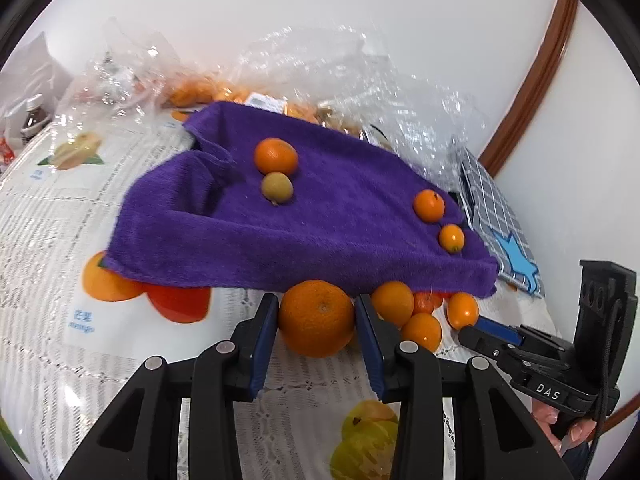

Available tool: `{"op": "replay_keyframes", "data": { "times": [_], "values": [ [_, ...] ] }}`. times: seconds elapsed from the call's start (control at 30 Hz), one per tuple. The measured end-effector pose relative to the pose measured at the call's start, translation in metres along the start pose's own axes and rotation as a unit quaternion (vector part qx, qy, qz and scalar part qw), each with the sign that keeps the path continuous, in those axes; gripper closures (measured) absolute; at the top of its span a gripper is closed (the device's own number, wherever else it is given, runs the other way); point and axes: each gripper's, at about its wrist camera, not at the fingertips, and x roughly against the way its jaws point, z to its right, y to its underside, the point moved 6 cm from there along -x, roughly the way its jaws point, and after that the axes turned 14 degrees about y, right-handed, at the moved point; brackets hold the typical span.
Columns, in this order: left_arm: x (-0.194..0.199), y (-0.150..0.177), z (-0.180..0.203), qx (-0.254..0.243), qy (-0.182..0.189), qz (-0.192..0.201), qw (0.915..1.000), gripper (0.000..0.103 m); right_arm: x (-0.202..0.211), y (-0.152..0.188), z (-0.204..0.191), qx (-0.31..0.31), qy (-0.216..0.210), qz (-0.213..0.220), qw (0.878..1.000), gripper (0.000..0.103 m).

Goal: Organize fruits
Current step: 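Grasp an orange from the row with the right tool while the left tool grasps a large orange, then carry both oranges over the towel and open both tools to release them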

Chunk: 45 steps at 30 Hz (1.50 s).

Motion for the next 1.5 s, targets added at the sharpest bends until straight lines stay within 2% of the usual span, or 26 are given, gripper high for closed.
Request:
{"op": "replay_keyframes", "data": {
  "times": [0.13, 0.2, 0.27, 0.3, 0.4, 0.53, 0.83, 1.0, 1.2, 1.5],
  "values": [
    [0.005, -0.003, -0.002, 0.002, -0.003, 0.012, 0.9999, 0.066, -0.004, -0.005, -0.001, -0.003, 0.002, -0.001, 1.000, 0.061],
    [0.005, -0.004, -0.003, 0.002, -0.005, 0.013, 0.9999, 0.066, -0.006, -0.009, -0.003, -0.005, 0.008, 0.001, 1.000, 0.061],
    [0.006, -0.004, -0.003, 0.001, -0.006, 0.016, 0.9999, 0.066, -0.012, -0.014, -0.005, -0.009, 0.016, -0.001, 1.000, 0.064],
    [0.007, -0.005, -0.003, 0.001, -0.006, 0.017, 0.9998, 0.066, -0.014, -0.015, -0.005, -0.009, 0.020, -0.004, 1.000, 0.071],
    [0.009, -0.005, -0.005, 0.003, -0.008, 0.020, 0.9998, 0.066, -0.013, -0.016, -0.009, 0.003, 0.026, 0.001, 1.000, 0.071],
    [0.012, -0.007, -0.008, 0.013, -0.003, 0.028, 0.9995, 0.066, 0.005, -0.014, -0.013, 0.017, 0.019, 0.039, 0.999, 0.071],
    [0.021, -0.011, -0.008, 0.020, 0.003, 0.052, 0.9985, 0.066, 0.020, -0.016, -0.010, 0.009, 0.011, 0.069, 0.998, 0.071],
    [0.032, -0.023, -0.003, 0.013, 0.003, 0.081, 0.9966, 0.066, 0.028, -0.021, -0.005, -0.006, -0.003, 0.080, 0.997, 0.071],
    [0.040, -0.052, 0.006, -0.007, 0.007, 0.099, 0.9950, 0.066, 0.044, -0.048, 0.012, -0.051, -0.029, 0.099, 0.993, 0.071],
    [0.032, -0.102, 0.013, -0.066, -0.005, 0.114, 0.9912, 0.066, 0.049, -0.109, 0.012, -0.038, 0.034, 0.145, 0.988, 0.071]
  ]
}}
